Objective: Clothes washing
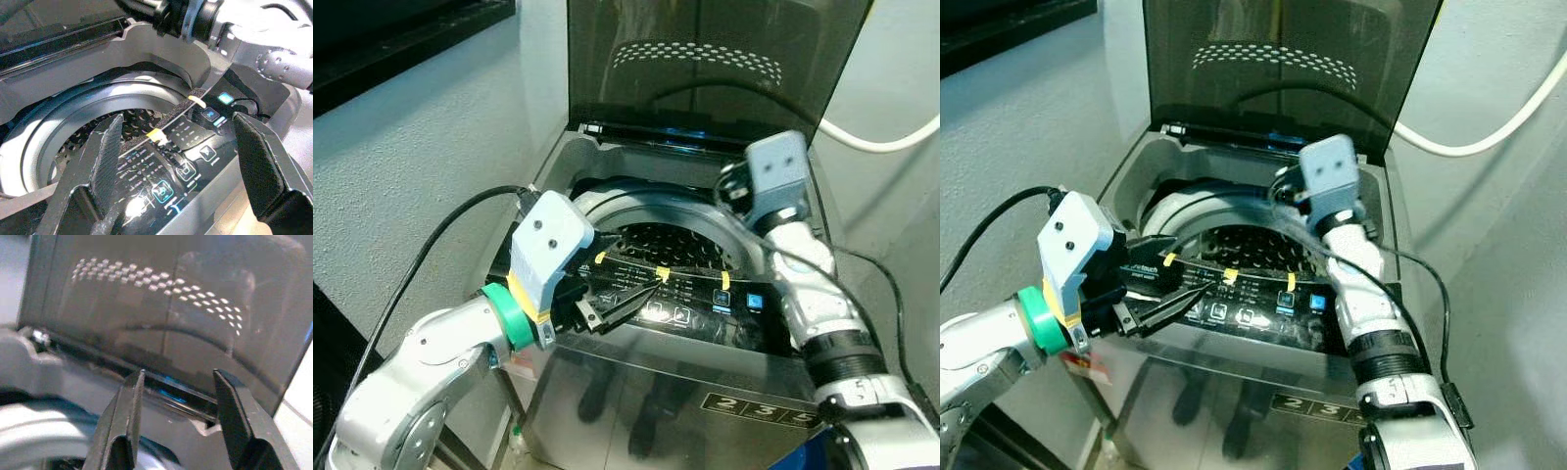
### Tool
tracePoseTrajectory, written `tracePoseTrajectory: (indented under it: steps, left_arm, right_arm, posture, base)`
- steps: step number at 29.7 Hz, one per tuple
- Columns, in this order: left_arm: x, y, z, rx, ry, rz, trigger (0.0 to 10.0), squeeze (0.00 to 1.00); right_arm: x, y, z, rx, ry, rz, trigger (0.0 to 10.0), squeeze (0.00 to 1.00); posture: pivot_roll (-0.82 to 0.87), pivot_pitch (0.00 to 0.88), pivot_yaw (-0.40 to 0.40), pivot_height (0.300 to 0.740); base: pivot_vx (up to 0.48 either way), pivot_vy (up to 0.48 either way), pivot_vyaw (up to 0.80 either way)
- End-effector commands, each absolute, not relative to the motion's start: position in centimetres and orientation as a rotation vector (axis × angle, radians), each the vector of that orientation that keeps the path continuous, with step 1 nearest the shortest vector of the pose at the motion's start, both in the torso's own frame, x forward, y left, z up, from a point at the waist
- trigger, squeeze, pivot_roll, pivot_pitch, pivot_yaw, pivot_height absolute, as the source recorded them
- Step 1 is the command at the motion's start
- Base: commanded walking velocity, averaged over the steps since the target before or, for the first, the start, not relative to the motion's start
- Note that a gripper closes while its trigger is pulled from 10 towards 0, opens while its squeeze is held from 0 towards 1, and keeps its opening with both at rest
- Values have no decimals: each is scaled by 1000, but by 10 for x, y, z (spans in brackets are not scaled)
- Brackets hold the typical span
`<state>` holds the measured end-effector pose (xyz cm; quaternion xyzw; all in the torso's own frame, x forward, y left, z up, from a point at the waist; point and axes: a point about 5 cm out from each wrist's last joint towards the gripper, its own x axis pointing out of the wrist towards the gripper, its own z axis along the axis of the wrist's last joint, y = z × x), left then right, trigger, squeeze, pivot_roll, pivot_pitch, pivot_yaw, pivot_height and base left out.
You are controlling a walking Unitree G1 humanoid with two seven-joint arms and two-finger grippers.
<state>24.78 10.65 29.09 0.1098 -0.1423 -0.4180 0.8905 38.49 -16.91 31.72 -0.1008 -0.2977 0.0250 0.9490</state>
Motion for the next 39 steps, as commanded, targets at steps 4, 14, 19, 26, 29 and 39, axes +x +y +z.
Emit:
tracePoseTrajectory:
  steps: [4, 14, 19, 26, 29, 39]
  left_arm:
    - [258, 111, 293, 212, -313, -774, 10000, 0]
    - [298, 153, 306, 101, -367, -321, 10000, 0]
    - [305, 166, 309, 97, -391, -208, 10000, 0]
    - [307, 167, 307, 109, -395, -191, 10000, 0]
    - [308, 166, 307, 89, -405, -174, 10000, 0]
    - [314, 166, 306, 67, -418, -132, 10000, 0]
  right_arm:
    - [377, -171, 319, -29, -648, 168, 10000, 0]
    - [356, -155, 270, 243, -580, 123, 10000, 0]
    - [352, -158, 264, 126, -619, 6, 10000, 0]
    - [354, -160, 268, 129, -614, 22, 10000, 0]
    - [354, -160, 268, 140, -603, 31, 10000, 0]
    - [354, -159, 266, 152, -588, 9, 10000, 0]
  posture:
    - [64, 149, 39, 740]
    - [48, 120, 40, 740]
    - [44, 99, 35, 740]
    - [38, 83, 28, 740]
    - [38, 75, 23, 740]
    - [31, 71, 22, 740]
  base:
    - [0, 0, 0]
    - [0, 0, 0]
    - [0, 0, 0]
    - [0, 0, 0]
    - [0, 0, 0]
    - [0, 0, 0]
